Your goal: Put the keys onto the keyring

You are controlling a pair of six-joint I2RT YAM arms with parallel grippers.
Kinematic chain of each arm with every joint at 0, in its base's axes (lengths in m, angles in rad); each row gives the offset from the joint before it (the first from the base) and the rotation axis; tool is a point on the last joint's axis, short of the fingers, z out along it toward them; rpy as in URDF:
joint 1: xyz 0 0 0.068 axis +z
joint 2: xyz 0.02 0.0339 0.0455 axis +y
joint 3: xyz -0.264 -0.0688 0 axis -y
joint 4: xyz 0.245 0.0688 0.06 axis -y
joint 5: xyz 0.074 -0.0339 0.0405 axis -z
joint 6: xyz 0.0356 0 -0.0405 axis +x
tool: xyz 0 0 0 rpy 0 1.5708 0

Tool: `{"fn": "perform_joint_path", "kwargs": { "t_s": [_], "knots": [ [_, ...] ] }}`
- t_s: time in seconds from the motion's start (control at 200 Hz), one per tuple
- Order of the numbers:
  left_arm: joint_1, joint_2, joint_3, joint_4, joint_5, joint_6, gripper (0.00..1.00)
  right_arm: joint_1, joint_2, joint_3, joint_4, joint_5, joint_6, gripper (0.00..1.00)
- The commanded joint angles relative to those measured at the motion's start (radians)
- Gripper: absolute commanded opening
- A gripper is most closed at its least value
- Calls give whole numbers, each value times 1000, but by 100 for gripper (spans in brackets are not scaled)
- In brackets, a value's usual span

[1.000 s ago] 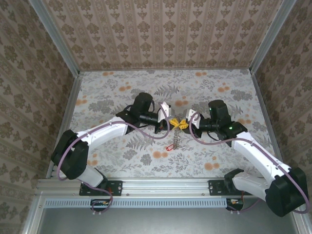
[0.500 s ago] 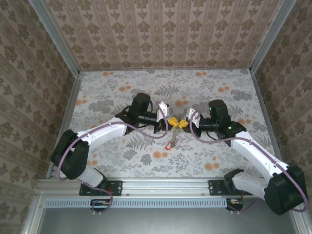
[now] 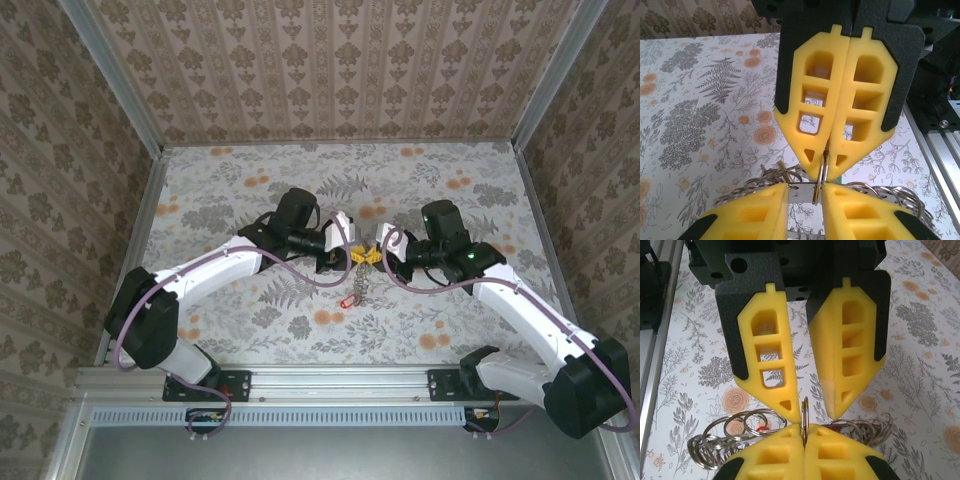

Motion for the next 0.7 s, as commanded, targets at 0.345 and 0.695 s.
{"fn": "perform_joint_path", "kwargs": {
  "t_s": [0.345,0.695],
  "knots": [
    [-11,-9,28,15,27,12,0,17,-22,35,5,-22,-16,3],
    [23,-40,-85,283,106,-150,0,-60,-35,-64,138,-110,95,16]
  ]
}}
